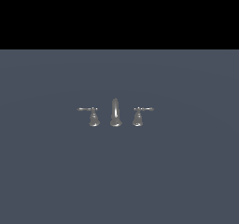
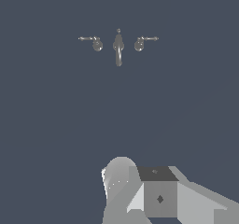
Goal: Turn on the faucet by rotating a designated handle.
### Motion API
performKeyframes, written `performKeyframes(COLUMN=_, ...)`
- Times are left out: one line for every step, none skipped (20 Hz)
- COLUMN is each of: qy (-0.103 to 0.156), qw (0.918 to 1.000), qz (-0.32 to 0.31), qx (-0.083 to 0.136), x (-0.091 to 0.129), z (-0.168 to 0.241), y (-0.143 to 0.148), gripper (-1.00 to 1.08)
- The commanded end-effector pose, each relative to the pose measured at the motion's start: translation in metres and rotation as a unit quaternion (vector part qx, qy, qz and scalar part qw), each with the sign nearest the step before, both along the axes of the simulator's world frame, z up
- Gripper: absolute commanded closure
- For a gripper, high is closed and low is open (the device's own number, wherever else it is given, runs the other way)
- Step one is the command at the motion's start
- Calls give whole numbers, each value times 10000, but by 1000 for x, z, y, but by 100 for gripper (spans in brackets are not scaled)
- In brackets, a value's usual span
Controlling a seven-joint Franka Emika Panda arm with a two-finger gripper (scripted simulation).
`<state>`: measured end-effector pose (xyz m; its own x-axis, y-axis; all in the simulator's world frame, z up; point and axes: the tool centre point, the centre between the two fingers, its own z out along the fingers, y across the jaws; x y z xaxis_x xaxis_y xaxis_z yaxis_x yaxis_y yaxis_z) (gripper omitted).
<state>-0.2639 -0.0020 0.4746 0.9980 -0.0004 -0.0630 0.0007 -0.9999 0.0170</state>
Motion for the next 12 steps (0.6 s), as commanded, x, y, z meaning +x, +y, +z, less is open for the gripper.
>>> performKeyframes(qy=0, qw=10000, qz=0, qx=0, x=0, z=0, y=0, gripper=108)
performKeyframes(qy=0, qw=10000, qz=-3, qx=0, x=0, z=0, y=0, gripper=108)
performKeyframes(qy=0, qw=10000, qz=-10, qx=0, x=0, z=-1, y=0, gripper=108)
performKeyframes(qy=-1, qw=10000, qz=-23, qx=-1, x=0, z=-1, y=1, gripper=108)
performKeyframes(qy=-1, qw=10000, qz=-42, qx=-1, x=1, z=-2, y=2, gripper=108)
performKeyframes(qy=-2, qw=10000, qz=-65, qx=-1, x=1, z=-3, y=3, gripper=108)
performKeyframes(qy=-3, qw=10000, qz=-94, qx=-2, x=1, z=-5, y=4, gripper=108)
performKeyframes(qy=-4, qw=9999, qz=-127, qx=-3, x=2, z=-7, y=6, gripper=108)
performKeyframes(qy=-6, qw=9999, qz=-166, qx=-4, x=2, z=-9, y=7, gripper=108)
performKeyframes(qy=-7, qw=9998, qz=-211, qx=-4, x=3, z=-11, y=9, gripper=108)
performKeyframes(qy=-9, qw=9997, qz=-260, qx=-6, x=3, z=-13, y=11, gripper=108)
performKeyframes(qy=-11, qw=9995, qz=-315, qx=-7, x=4, z=-16, y=14, gripper=108)
